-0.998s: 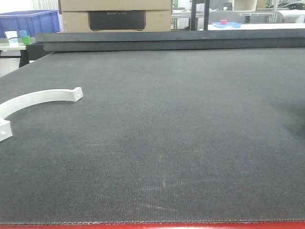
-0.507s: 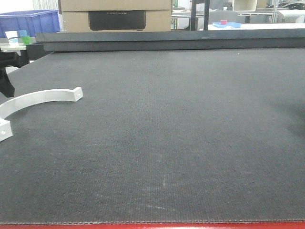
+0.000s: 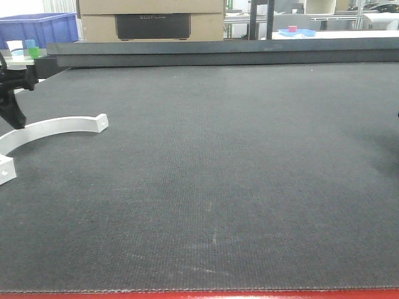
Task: Grab PVC pipe and place in blue bin
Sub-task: 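Lower both grippers onto the white pipe and close them on it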
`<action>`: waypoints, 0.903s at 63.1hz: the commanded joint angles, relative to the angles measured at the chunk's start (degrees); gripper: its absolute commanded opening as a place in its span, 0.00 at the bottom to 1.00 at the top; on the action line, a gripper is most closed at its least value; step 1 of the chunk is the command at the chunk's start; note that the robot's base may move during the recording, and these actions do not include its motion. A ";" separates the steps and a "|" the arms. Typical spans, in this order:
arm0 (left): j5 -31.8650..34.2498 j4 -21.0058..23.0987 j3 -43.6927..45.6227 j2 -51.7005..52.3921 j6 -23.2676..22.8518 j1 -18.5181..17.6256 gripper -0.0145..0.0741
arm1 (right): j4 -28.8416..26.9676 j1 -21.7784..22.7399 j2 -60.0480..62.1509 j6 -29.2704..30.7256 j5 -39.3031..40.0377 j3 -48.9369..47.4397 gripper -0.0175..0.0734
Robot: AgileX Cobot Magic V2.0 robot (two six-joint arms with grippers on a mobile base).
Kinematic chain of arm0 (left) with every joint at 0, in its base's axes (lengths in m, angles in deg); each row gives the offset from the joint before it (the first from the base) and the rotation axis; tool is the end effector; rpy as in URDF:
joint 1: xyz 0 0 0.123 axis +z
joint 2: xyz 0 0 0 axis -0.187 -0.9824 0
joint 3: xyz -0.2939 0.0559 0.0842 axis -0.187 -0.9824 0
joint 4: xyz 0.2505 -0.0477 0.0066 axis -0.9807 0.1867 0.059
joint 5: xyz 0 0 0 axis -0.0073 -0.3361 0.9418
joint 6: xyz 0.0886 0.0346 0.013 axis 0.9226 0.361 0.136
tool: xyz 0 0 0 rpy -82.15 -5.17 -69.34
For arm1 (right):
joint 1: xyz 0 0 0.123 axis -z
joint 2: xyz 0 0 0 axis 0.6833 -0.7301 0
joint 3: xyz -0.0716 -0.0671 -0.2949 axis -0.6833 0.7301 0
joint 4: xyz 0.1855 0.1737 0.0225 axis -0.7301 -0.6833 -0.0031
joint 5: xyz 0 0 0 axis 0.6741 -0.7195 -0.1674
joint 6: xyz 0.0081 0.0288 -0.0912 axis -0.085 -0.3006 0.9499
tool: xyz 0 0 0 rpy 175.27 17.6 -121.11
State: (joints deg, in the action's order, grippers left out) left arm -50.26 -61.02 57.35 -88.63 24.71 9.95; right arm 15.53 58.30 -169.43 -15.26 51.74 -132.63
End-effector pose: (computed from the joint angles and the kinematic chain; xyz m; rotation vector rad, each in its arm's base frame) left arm 0.3589 -0.0097 0.2230 -0.1295 2.4555 -0.1237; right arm 0.2963 -0.0845 0.2141 0.1793 2.6139 -0.1953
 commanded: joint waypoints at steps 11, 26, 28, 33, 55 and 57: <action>0.18 -1.47 0.29 -2.02 -0.06 -1.65 0.45 | 0.46 0.14 -0.15 -0.08 1.25 -0.37 0.37; 0.18 -1.47 0.29 -5.10 -0.06 -1.65 0.45 | 0.46 0.14 -0.15 -0.08 1.14 -0.37 0.37; 0.18 -1.47 0.29 -5.45 -0.06 -1.65 0.45 | 0.46 0.14 -0.15 -0.08 1.14 -0.37 0.37; 0.18 -1.37 0.29 -6.21 -0.06 -1.65 0.43 | 0.46 0.14 -0.15 -0.08 0.99 -0.37 0.35; 1.64 -2.86 0.29 -6.45 -0.06 -1.77 0.04 | 0.62 0.14 -0.15 -0.08 0.95 -0.37 0.01; 1.85 -2.86 0.29 -6.45 -0.06 -1.77 0.04 | 0.62 0.14 -0.15 -0.08 1.07 -0.37 0.01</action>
State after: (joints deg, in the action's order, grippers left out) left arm -48.96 -64.10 57.89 -93.57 24.75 8.54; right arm 15.85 58.30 -169.52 -15.37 52.08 -132.67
